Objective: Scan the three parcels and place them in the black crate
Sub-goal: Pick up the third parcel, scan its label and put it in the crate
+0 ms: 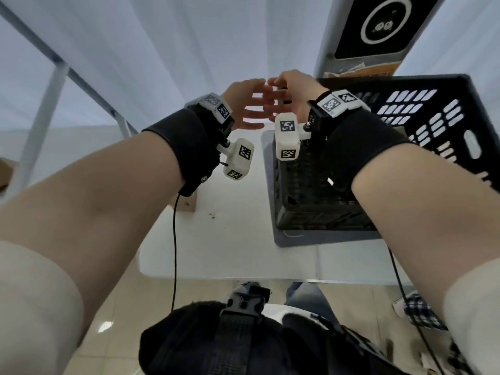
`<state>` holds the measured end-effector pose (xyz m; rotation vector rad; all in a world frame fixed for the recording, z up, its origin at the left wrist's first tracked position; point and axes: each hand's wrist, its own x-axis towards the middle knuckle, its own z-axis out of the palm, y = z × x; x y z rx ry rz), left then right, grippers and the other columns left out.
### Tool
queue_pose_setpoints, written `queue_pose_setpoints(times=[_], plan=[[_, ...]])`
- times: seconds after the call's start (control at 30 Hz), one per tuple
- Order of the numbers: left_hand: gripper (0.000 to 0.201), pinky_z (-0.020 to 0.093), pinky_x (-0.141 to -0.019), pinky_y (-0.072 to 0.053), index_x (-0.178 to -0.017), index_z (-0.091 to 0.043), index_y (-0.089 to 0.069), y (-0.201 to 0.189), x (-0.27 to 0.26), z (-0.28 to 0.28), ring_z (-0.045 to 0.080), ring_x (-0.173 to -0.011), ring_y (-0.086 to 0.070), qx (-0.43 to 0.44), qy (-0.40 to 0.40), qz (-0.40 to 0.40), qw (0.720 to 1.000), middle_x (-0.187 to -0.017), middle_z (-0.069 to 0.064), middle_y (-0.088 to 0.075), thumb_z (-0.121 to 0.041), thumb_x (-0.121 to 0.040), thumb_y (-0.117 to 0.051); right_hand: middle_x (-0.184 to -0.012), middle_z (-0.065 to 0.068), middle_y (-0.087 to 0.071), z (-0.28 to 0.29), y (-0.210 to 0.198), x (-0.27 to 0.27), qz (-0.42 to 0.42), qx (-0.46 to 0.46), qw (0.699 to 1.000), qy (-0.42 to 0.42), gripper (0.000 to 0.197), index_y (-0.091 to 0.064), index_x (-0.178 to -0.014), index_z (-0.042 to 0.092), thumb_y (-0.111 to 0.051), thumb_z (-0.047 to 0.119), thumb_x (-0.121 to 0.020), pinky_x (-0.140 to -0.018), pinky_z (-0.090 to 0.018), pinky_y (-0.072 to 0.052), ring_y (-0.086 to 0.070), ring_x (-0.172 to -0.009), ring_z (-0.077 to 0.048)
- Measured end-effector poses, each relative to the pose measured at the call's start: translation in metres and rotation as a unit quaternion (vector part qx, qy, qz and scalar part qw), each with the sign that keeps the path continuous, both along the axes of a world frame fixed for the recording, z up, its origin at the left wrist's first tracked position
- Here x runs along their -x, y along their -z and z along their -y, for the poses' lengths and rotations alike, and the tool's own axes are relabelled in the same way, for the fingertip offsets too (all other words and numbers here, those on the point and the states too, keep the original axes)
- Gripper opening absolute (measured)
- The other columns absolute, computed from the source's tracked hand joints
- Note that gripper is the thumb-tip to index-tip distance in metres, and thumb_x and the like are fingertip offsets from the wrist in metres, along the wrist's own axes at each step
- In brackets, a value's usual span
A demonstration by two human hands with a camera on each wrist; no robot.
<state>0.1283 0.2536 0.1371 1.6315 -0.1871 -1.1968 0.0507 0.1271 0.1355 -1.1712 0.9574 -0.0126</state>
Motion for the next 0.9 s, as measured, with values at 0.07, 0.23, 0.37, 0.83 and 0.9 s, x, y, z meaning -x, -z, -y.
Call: queue_pose_setpoints(times=[0.07,0.23,0.37,0.83,0.9], plan=[[0.025,0.042,-0.093,-0.056,-0.100,-0.019,-0.069,0.003,-0.017,-0.024,0.024,-0.097,-0.071,-0.008,-0.004,0.004,1.000,-0.107,0.002,-0.072,-0.037,-0.099,-0.051,-0.103,-0.007,-0.077,-0.024,0.001,-0.016,-0.012,0.012,1.000,-0.017,0.023,-0.072,-0.099,0.019,-0.052,0.018,-0.089,-0.087,-0.047,-0.055,-0.074,-0.091,-0.029],[0.026,0.041,-0.094,-0.053,-0.100,-0.019,-0.067,0.016,-0.045,-0.070,0.024,-0.098,-0.069,-0.046,0.000,0.029,0.999,-0.107,0.001,-0.070,-0.037,-0.101,-0.049,-0.098,-0.005,-0.078,-0.068,0.015,-0.045,-0.036,0.020,0.998,-0.056,0.023,-0.072,-0.102,0.018,-0.055,0.020,-0.087,-0.090,-0.051,-0.054,-0.076,-0.087,-0.031],[0.026,0.041,-0.093,-0.054,-0.103,-0.021,-0.068,0.036,-0.071,-0.104,0.024,-0.104,-0.066,-0.099,-0.016,0.036,0.994,-0.112,-0.001,-0.070,-0.040,-0.099,-0.051,-0.099,-0.005,-0.078,-0.097,0.036,-0.066,-0.057,0.014,0.994,-0.088,0.024,-0.068,-0.107,0.017,-0.053,0.023,-0.089,-0.088,-0.047,-0.055,-0.076,-0.090,-0.031],[0.049,0.031,-0.091,-0.044,-0.141,-0.005,-0.054,0.151,-0.132,-0.166,0.026,-0.130,-0.052,-0.322,-0.010,0.105,0.941,-0.142,0.005,-0.053,-0.027,-0.097,-0.058,-0.108,-0.005,-0.072,-0.155,0.145,-0.108,-0.162,-0.015,0.974,-0.156,0.030,-0.063,-0.118,0.015,-0.048,0.023,-0.093,-0.081,-0.040,-0.050,-0.071,-0.100,-0.033],[0.049,0.037,-0.100,-0.045,-0.143,-0.006,-0.052,0.160,-0.132,-0.170,0.029,-0.134,-0.050,-0.307,-0.003,0.073,0.949,-0.144,0.008,-0.053,-0.027,-0.099,-0.054,-0.105,-0.005,-0.071,-0.158,0.159,-0.110,-0.173,-0.029,0.972,-0.158,0.033,-0.061,-0.122,0.014,-0.048,0.024,-0.093,-0.081,-0.041,-0.050,-0.070,-0.102,-0.035]])
